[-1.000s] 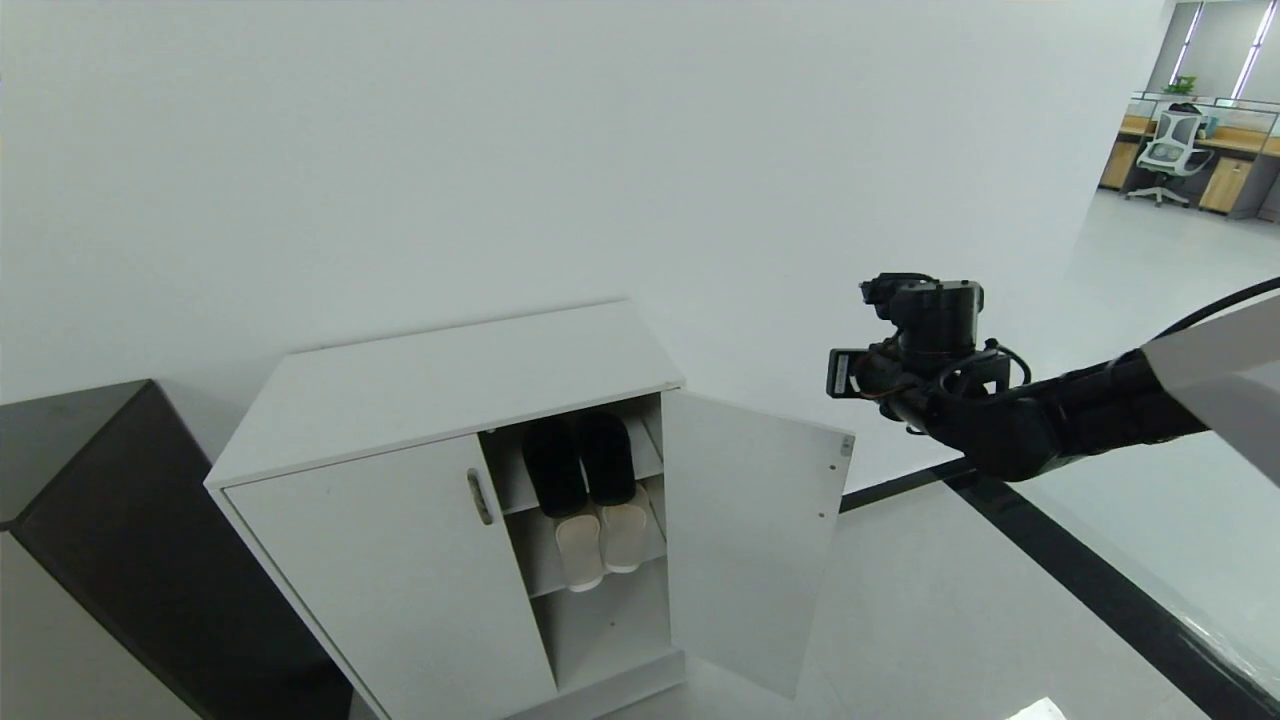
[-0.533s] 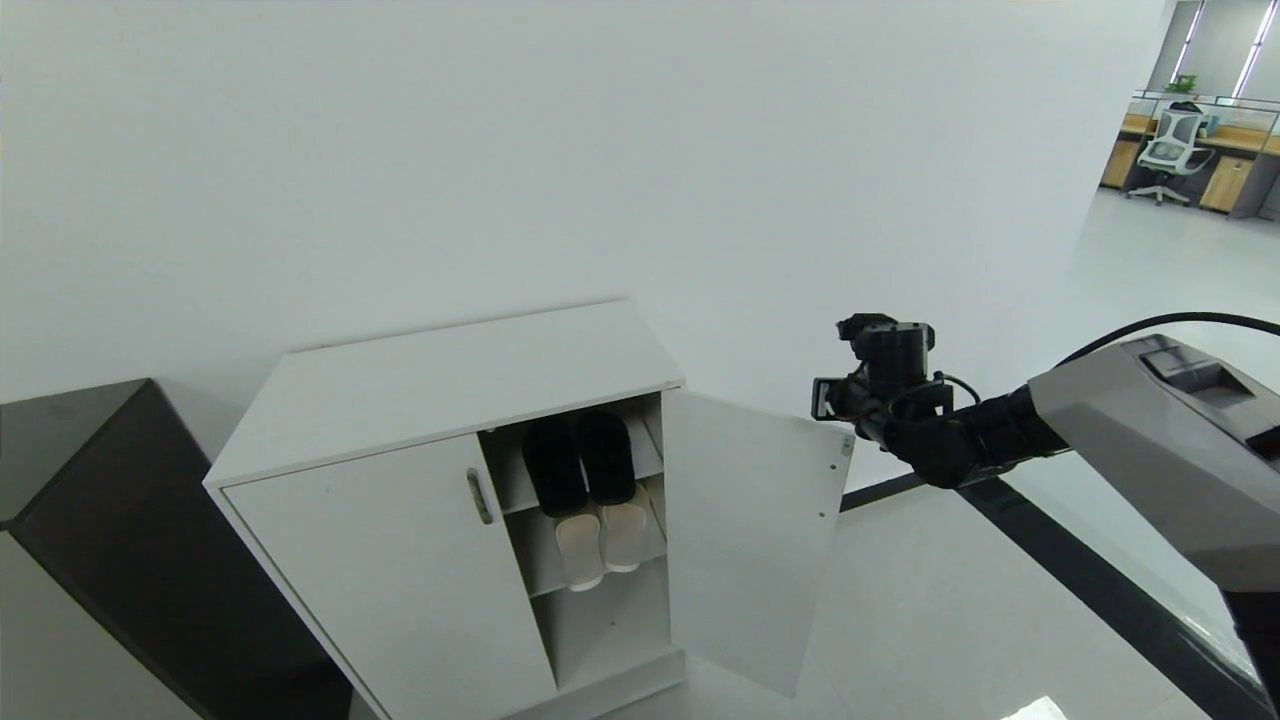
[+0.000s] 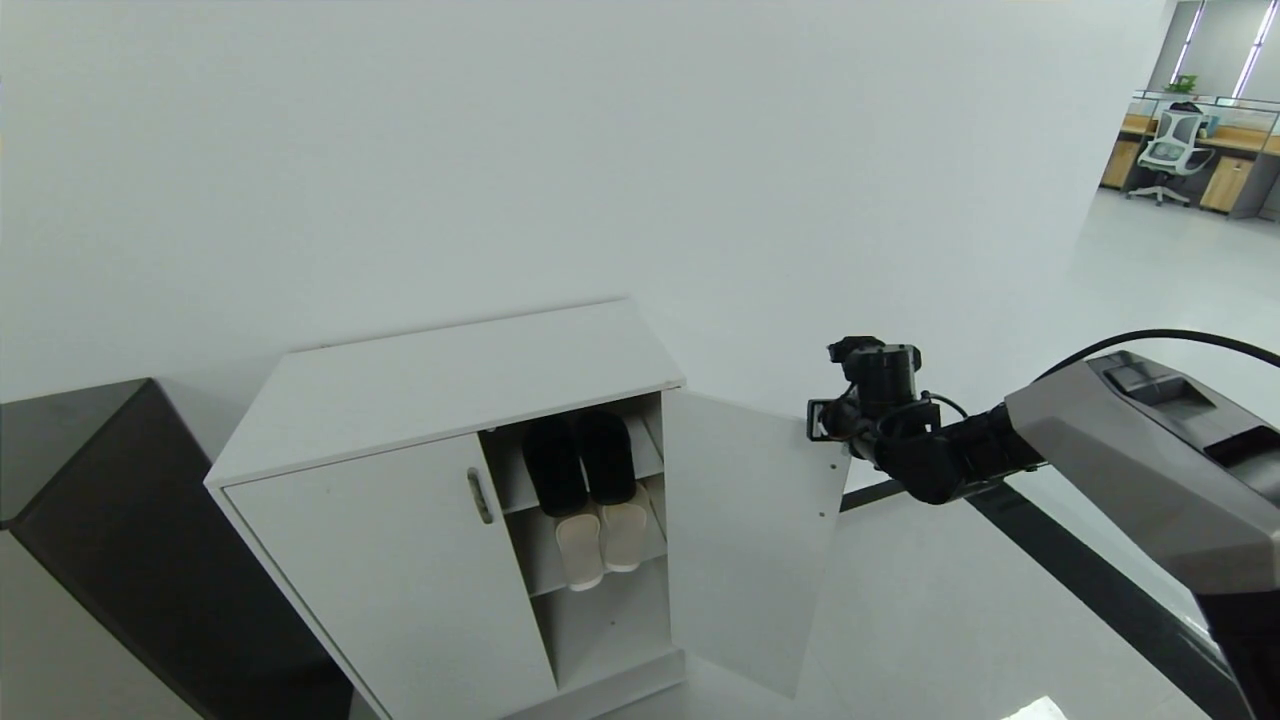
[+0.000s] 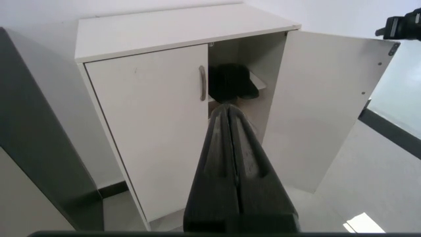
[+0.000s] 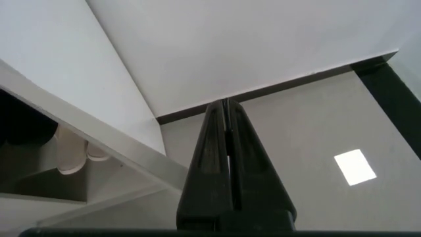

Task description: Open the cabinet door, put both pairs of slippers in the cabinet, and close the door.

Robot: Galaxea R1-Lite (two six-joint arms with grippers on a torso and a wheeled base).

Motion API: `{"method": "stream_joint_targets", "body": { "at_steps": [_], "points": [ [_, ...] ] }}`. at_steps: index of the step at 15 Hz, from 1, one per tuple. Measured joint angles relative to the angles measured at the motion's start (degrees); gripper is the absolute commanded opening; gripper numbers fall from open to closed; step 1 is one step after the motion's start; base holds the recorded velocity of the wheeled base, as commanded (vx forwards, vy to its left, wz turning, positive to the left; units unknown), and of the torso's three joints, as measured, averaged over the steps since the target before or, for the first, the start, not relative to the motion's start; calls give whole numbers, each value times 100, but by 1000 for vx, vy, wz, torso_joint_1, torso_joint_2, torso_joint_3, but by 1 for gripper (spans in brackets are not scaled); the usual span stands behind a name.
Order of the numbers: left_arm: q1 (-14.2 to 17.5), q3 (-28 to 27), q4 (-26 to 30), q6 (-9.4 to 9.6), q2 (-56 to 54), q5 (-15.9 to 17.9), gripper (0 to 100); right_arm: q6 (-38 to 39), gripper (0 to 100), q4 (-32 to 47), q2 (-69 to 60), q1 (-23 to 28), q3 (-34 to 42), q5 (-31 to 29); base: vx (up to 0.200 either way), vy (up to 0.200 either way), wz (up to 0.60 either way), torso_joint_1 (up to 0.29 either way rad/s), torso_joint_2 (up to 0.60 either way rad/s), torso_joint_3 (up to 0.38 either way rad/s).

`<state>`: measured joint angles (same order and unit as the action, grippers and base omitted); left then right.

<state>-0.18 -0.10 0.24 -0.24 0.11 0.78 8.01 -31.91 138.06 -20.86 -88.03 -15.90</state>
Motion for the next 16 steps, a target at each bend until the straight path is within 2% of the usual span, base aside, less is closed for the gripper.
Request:
{"method": "stream_joint_targets", "body": {
  "at_steps": [4,8,13,16],
  "points": [
    [0,0,2,6,0,0,0,17,0,-71,-156,-74,443,0,0,0,0,0,0,0],
    [0,0,2,9,0,9,0,0,0,-708,-474,-352,1380,9,0,0,0,0,0,0],
    [0,0,0,4,0,6,0,-29,0,-1486,-934,-1359,2615,-35,0,0,0,0,0,0],
    [0,0,2,2,0,1,0,-148,0,-1592,-1146,-1563,2883,-60,0,0,0,0,0,0]
  ]
}}
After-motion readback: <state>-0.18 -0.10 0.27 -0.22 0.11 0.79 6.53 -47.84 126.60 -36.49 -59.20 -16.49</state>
